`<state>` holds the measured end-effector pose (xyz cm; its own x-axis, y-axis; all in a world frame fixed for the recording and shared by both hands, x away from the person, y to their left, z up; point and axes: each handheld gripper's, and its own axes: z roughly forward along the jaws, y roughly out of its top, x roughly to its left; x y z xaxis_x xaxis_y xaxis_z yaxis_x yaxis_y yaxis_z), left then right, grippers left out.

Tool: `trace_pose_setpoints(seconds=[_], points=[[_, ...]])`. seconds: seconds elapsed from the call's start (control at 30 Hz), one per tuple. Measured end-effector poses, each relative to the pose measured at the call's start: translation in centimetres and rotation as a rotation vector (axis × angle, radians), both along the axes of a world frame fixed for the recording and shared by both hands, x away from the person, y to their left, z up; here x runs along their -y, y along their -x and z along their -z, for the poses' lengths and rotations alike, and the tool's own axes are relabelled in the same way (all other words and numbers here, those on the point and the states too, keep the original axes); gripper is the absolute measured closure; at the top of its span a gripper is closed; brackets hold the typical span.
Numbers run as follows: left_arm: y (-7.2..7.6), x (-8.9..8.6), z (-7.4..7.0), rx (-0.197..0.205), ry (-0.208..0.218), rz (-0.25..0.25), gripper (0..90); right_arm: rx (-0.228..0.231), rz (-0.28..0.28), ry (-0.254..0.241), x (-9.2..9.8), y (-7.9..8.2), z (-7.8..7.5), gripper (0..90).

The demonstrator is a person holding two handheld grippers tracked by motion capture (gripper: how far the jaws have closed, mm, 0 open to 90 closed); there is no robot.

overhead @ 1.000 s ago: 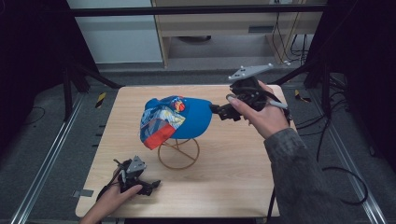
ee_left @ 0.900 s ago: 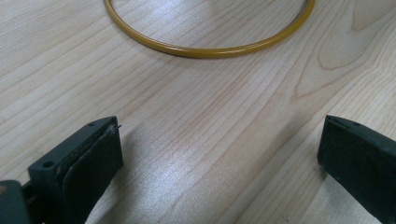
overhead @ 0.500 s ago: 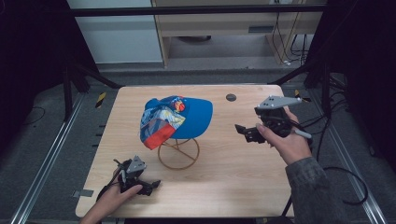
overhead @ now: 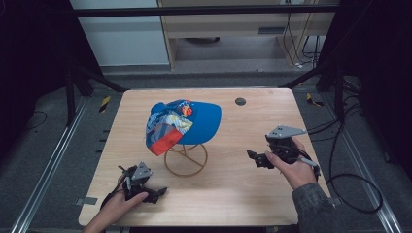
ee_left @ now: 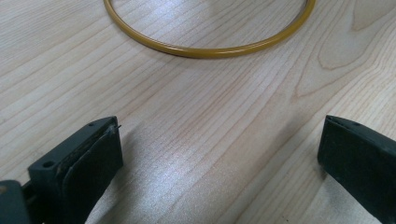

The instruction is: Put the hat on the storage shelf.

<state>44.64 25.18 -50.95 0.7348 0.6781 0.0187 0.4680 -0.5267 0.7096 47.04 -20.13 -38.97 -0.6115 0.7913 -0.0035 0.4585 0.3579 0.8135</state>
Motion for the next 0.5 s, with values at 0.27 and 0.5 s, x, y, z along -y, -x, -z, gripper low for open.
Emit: trace_pose_setpoints(seconds=[0.27, 0.5], points=[[0.0, 0.0, 0.0, 0.000, 0.001, -0.001, 0.0, -0.058, 0.014, -0.007, 0.0, 0.0, 3.5, 13.3], [0.0, 0.0, 0.0, 0.000, 0.001, -0.001, 0.0, -0.117, 0.024, -0.003, -0.2, -0.3, 6.4, 13.3]])
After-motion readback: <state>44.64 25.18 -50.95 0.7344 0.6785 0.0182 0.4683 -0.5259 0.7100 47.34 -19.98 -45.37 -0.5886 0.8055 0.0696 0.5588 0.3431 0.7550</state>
